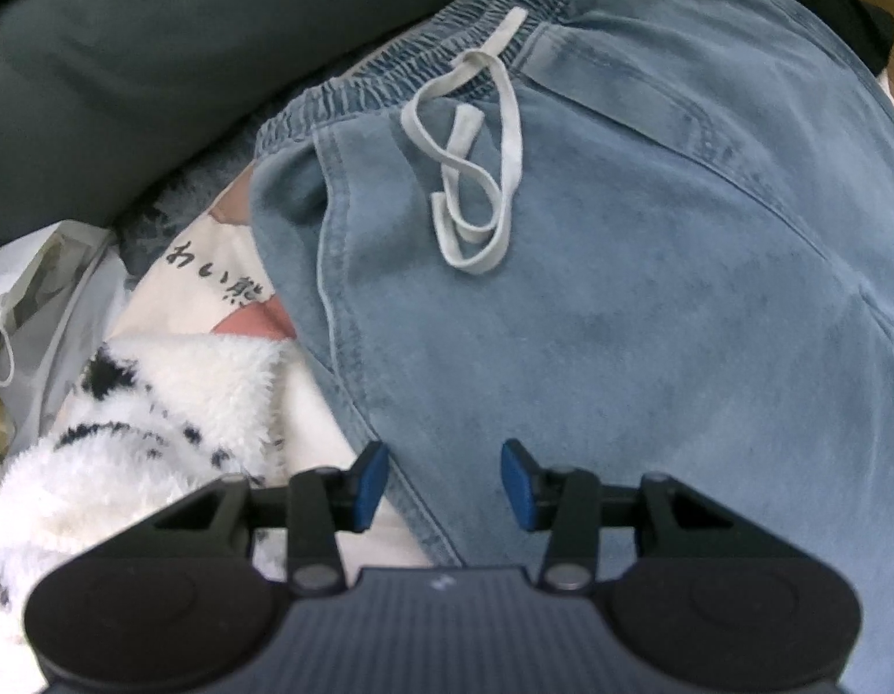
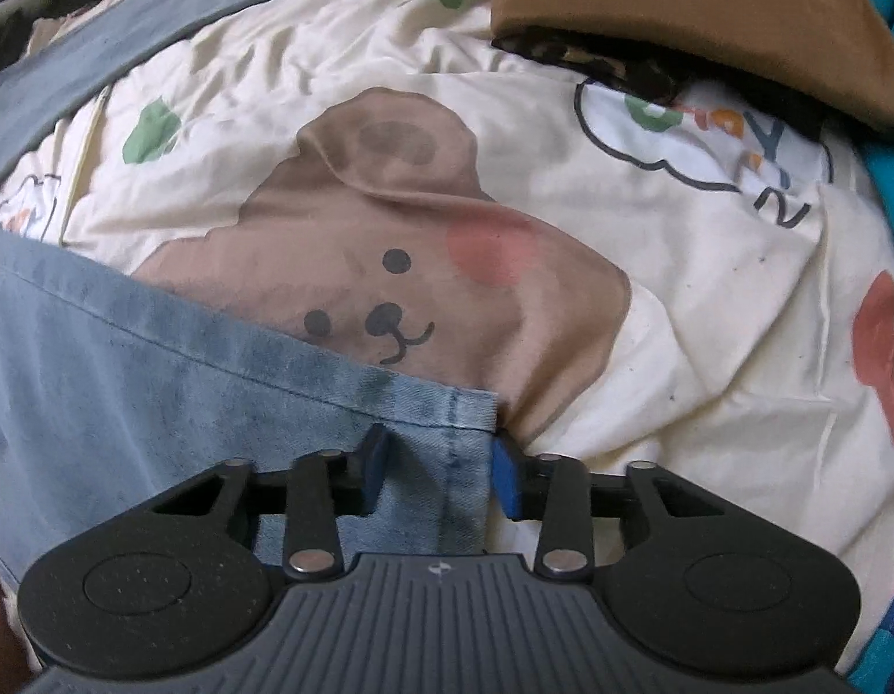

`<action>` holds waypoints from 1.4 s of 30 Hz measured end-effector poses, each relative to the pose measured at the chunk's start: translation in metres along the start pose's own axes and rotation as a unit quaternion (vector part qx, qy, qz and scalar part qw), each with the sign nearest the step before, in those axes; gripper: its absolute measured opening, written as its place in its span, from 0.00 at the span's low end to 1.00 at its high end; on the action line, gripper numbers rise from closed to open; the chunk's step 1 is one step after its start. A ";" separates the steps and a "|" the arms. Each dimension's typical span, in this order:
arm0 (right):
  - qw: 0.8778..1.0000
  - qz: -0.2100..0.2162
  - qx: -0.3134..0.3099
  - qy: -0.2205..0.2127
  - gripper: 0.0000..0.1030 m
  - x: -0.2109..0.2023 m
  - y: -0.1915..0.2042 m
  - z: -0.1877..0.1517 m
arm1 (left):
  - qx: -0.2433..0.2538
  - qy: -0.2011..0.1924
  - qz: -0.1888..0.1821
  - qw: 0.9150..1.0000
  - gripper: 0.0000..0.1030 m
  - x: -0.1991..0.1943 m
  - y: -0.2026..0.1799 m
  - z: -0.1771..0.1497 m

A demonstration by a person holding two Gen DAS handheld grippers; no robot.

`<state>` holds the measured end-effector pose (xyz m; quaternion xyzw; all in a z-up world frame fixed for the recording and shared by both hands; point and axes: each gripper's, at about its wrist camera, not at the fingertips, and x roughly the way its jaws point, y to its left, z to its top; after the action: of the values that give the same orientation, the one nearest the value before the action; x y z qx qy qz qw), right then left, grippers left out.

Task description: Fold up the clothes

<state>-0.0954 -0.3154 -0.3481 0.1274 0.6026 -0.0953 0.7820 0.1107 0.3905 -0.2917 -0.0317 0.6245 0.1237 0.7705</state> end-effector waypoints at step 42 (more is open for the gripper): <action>0.996 0.008 0.091 -0.023 0.02 -0.046 0.012 -0.027 | -0.004 -0.028 -0.022 0.999 0.42 -0.017 0.035 0.053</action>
<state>-0.1287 -0.2953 -0.3090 0.2002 0.5723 -0.1465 0.7816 0.1498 0.4324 -0.2598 -0.0453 0.6015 0.1101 0.7899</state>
